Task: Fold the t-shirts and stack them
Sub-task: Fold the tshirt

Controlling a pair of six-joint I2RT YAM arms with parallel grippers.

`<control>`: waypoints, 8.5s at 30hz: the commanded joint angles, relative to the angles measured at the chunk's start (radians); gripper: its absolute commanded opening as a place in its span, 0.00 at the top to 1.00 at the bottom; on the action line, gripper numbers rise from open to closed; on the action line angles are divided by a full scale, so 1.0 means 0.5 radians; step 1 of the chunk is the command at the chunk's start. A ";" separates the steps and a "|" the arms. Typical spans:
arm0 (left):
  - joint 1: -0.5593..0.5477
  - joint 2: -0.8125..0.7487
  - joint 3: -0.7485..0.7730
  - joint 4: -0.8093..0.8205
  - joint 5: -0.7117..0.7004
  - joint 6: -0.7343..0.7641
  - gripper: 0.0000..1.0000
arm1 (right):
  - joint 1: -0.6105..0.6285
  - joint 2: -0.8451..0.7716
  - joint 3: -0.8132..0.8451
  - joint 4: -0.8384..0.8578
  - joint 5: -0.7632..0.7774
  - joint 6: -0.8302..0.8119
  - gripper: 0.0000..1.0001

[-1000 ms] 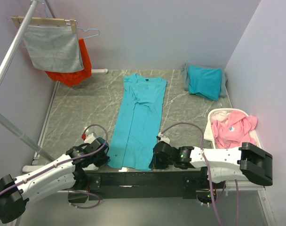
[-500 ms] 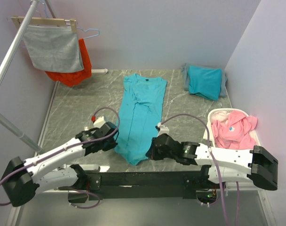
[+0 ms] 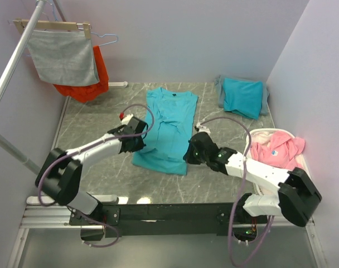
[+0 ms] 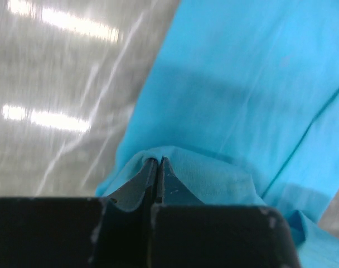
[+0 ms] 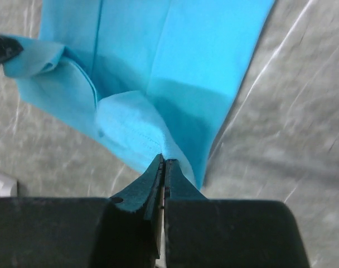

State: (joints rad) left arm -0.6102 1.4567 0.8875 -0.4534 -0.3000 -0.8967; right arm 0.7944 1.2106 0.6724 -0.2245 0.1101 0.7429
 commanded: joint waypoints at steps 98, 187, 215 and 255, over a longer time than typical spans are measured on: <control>0.570 0.652 0.661 0.843 0.432 0.738 0.01 | -0.736 1.009 1.061 0.195 -0.361 -0.642 0.19; 0.331 -0.085 -0.891 1.032 1.339 0.361 0.88 | -0.638 0.757 0.024 0.246 -0.993 -0.381 0.68; 0.030 -1.146 -0.674 0.119 1.153 0.127 0.99 | -0.264 -0.522 -0.256 -0.290 -0.910 -0.133 1.00; 0.788 1.385 1.649 0.545 1.171 0.833 0.00 | -1.227 2.092 2.362 -0.067 -1.104 -0.639 0.36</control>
State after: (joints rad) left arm -0.2428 2.1212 1.6318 -0.2440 0.2577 -0.5182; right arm 0.2050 2.2627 1.8088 -0.3573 -0.4583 0.4061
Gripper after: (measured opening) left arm 0.917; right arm 0.587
